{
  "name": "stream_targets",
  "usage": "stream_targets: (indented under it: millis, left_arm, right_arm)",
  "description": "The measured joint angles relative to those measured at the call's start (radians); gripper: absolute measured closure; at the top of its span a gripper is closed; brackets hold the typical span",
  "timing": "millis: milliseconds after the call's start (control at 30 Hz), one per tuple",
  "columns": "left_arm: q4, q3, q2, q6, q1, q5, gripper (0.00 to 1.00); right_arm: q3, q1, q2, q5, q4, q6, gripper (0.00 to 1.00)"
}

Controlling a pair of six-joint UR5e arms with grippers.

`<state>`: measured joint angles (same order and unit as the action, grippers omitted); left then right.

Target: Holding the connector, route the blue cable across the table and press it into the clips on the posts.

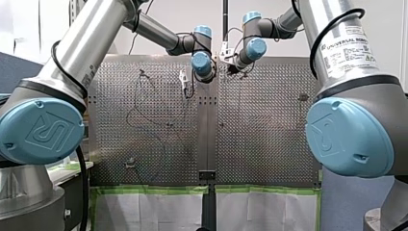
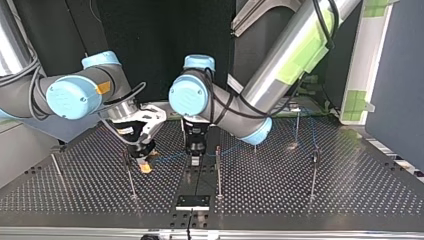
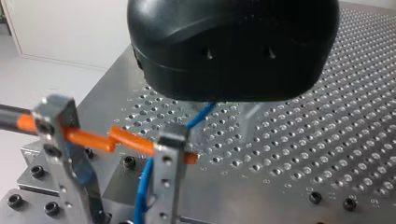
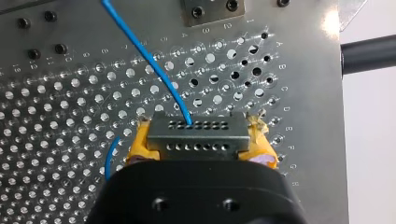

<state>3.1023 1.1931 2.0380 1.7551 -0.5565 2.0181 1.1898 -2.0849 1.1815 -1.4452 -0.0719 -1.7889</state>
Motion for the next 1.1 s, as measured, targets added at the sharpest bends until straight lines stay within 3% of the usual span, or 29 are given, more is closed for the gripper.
stream_targets:
  millis: [200,433,767,933,1100]
  left_arm:
    - [0.004,0.000,-0.002,0.003,-0.007,0.038,1.00]
    - [0.011,0.001,-0.003,0.006,-0.015,0.046,1.00]
    - [-0.019,0.068,-0.003,0.015,-0.025,0.086,1.00]
    - [-0.061,0.111,-0.003,0.017,-0.028,0.080,1.00]
    - [-0.110,0.160,-0.002,0.022,-0.020,0.039,1.00]
  right_arm:
    - [0.000,0.000,0.000,0.000,0.000,0.000,1.00]
    - [0.002,-0.001,-0.001,0.000,-0.001,0.000,1.00]
    - [0.067,0.000,-0.003,-0.006,0.009,0.000,1.00]
    - [0.105,0.002,-0.005,-0.007,0.030,-0.009,1.00]
    - [0.149,0.002,-0.012,-0.006,0.067,-0.024,1.00]
